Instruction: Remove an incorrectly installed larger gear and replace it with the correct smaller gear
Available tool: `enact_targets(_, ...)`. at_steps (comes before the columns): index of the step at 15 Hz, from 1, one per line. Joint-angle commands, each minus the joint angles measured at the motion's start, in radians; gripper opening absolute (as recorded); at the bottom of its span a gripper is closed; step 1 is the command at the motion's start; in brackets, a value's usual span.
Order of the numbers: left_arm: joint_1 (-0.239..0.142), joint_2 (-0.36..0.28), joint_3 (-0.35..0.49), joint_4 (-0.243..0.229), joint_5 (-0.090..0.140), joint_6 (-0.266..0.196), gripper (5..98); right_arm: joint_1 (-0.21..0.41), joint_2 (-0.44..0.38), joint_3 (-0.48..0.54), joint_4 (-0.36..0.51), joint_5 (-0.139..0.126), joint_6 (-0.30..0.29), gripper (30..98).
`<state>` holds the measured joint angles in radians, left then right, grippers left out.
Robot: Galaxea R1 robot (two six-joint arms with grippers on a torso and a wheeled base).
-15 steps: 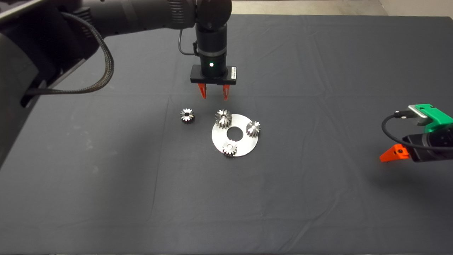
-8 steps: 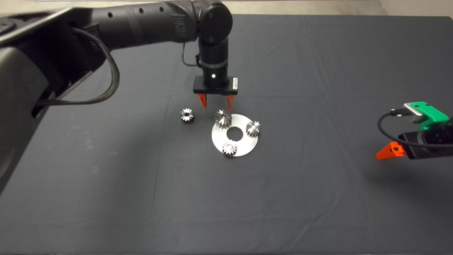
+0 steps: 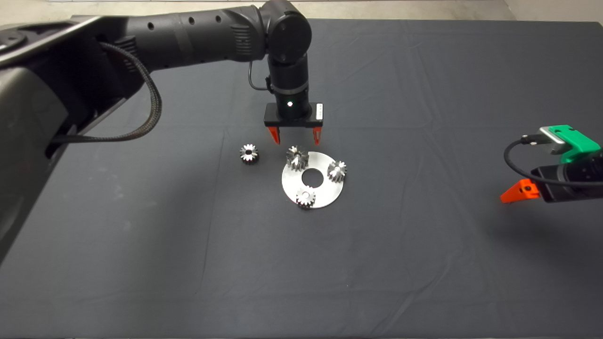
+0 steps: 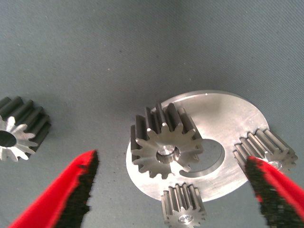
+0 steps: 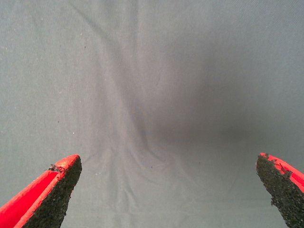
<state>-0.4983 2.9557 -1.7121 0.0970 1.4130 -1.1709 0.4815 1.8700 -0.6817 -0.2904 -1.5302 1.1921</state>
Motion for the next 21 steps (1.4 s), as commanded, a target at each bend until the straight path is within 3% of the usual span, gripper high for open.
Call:
enact_targets(1, 0.000, 0.003, 0.019, 0.033, 0.008, -0.003, 79.3, 0.023, 0.001, -0.002, 0.028, -0.099, 0.006, 96.9)
enact_targets(7, 0.004, 0.003, 0.033, 0.036, 0.009, -0.006, 89.2, 0.024, 0.004, -0.009, 0.028, -0.100, 0.006, 96.9)
enact_targets(12, 0.047, 0.001, 0.050, 0.058, 0.004, -0.006, 89.2, 0.025, 0.001, -0.011, 0.030, -0.100, 0.006, 96.9)
enact_targets(21, 0.055, 0.003, 0.057, 0.125, 0.003, -0.023, 89.2, 0.029, 0.008, -0.008, 0.043, -0.097, 0.006, 96.9)
